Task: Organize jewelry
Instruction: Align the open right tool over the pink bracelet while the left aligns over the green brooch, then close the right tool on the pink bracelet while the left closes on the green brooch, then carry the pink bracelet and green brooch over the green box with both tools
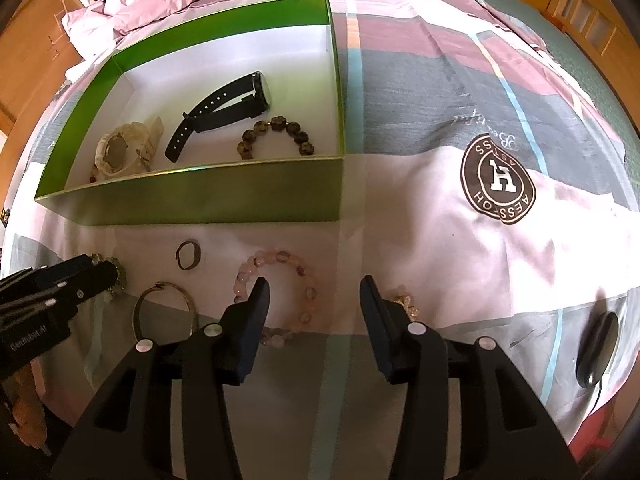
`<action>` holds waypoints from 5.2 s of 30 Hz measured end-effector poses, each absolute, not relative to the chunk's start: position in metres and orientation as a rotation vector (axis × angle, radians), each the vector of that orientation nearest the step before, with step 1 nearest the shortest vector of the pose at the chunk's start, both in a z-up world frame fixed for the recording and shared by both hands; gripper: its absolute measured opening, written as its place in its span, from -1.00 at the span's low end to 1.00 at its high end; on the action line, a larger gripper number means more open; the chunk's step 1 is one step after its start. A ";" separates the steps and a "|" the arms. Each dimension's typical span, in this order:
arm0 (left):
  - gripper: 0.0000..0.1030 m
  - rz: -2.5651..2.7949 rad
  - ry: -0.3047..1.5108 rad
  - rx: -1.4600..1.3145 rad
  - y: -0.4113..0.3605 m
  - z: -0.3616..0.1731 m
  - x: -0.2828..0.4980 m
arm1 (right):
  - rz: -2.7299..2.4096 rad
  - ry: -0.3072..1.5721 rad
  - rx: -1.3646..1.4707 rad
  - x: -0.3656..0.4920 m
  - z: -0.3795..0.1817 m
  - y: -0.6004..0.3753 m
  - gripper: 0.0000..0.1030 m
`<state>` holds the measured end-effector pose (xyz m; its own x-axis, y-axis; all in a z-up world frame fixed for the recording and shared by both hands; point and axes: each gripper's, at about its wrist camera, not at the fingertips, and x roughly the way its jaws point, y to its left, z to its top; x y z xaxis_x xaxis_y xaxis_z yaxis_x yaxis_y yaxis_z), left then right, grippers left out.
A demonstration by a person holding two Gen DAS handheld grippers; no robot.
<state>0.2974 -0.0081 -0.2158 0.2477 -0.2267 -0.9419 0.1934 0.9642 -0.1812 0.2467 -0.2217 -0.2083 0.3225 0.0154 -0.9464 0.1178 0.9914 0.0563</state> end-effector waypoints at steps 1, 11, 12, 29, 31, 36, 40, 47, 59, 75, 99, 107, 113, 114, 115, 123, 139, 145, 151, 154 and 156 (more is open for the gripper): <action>-0.12 -0.282 1.293 -0.025 -0.009 -0.218 0.297 | -0.067 1.241 0.121 0.247 -0.208 -0.221 -0.04; -0.07 -0.241 1.337 0.006 -0.012 -0.239 0.300 | -0.069 1.243 0.125 0.247 -0.209 -0.222 -0.03; -0.06 -0.241 1.336 0.006 -0.012 -0.240 0.299 | -0.070 1.243 0.131 0.247 -0.209 -0.223 -0.03; 0.03 -0.227 1.317 0.051 -0.033 -0.244 0.294 | -0.068 1.269 0.130 0.250 -0.217 -0.223 -0.03; 0.03 -0.226 1.315 0.054 -0.033 -0.244 0.291 | -0.070 1.272 0.122 0.250 -0.218 -0.220 -0.03; 0.06 -0.223 1.311 0.066 -0.037 -0.245 0.290 | -0.071 1.278 0.108 0.251 -0.220 -0.215 -0.03; 0.12 -0.226 1.309 0.074 -0.040 -0.247 0.289 | -0.071 1.283 0.098 0.252 -0.223 -0.213 -0.02; 0.22 -0.221 1.297 0.101 -0.049 -0.251 0.287 | -0.060 1.290 0.071 0.255 -0.226 -0.201 -0.02; 0.24 -0.206 1.283 0.124 -0.057 -0.250 0.286 | -0.082 1.276 0.016 0.256 -0.237 -0.186 0.12; 0.26 -0.203 1.279 0.134 -0.057 -0.253 0.286 | -0.080 1.268 0.004 0.254 -0.237 -0.190 0.14; 0.30 -0.206 1.269 0.132 -0.058 -0.251 0.287 | -0.078 1.268 -0.006 0.254 -0.236 -0.187 0.14; 0.04 -0.216 1.252 0.157 -0.065 -0.248 0.287 | -0.038 1.264 -0.018 0.253 -0.233 -0.182 -0.16; -0.39 -0.228 1.240 0.172 -0.071 -0.245 0.286 | -0.001 1.255 -0.038 0.252 -0.230 -0.176 -0.81; -0.41 -0.229 1.239 0.170 -0.072 -0.245 0.287 | -0.003 1.255 -0.038 0.252 -0.230 -0.177 -0.81; -0.42 -0.228 1.238 0.170 -0.072 -0.245 0.287 | -0.002 1.256 -0.037 0.252 -0.229 -0.177 -0.81; -0.43 -0.230 1.220 0.157 -0.068 -0.235 0.291 | -0.003 1.224 0.002 0.252 -0.216 -0.191 -0.83; -0.43 -0.234 1.135 0.135 -0.042 -0.194 0.287 | 0.025 1.143 0.034 0.243 -0.190 -0.190 -0.83; -0.43 -0.228 1.112 0.144 -0.041 -0.193 0.279 | 0.041 1.121 0.034 0.240 -0.187 -0.187 -0.83; -0.43 -0.233 1.090 0.104 -0.031 -0.179 0.281 | 0.102 1.063 0.100 0.236 -0.161 -0.193 -0.83; -0.43 -0.237 1.077 0.056 -0.020 -0.170 0.283 | 0.126 0.994 0.136 0.232 -0.142 -0.199 -0.83; -0.43 -0.237 1.072 0.026 -0.014 -0.165 0.286 | 0.136 0.966 0.153 0.231 -0.134 -0.203 -0.83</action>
